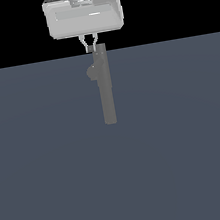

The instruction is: Turn on the faucet by rotating a designated handle.

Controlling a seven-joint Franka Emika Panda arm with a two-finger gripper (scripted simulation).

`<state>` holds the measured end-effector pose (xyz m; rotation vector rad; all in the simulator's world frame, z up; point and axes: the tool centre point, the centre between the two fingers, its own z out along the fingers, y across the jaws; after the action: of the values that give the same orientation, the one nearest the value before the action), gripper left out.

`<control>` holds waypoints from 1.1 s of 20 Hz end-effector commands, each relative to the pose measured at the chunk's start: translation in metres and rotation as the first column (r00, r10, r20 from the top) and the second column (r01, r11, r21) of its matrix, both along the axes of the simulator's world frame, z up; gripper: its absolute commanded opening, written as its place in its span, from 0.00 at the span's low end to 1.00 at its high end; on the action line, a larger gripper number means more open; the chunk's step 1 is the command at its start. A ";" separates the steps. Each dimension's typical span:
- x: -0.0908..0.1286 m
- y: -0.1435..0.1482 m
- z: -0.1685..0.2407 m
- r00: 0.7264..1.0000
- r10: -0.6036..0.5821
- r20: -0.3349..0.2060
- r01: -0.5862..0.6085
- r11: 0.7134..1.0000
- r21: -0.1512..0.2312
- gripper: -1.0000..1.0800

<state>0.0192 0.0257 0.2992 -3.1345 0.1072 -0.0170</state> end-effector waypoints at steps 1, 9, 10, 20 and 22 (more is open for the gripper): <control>-0.009 -0.024 0.001 1.000 -0.029 -0.011 0.029 1.000 -0.005 0.00; 0.008 -0.050 0.001 1.000 -0.020 -0.008 0.020 1.000 -0.003 0.00; 0.009 -0.057 0.001 1.000 -0.023 -0.009 0.023 1.000 -0.004 0.00; 0.020 -0.044 0.000 1.000 0.011 -0.025 -0.011 1.000 0.005 0.00; 0.026 -0.051 0.001 1.000 0.005 -0.023 -0.005 1.000 0.003 0.00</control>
<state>0.0322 -0.0140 0.2998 -3.1276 0.0825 0.0511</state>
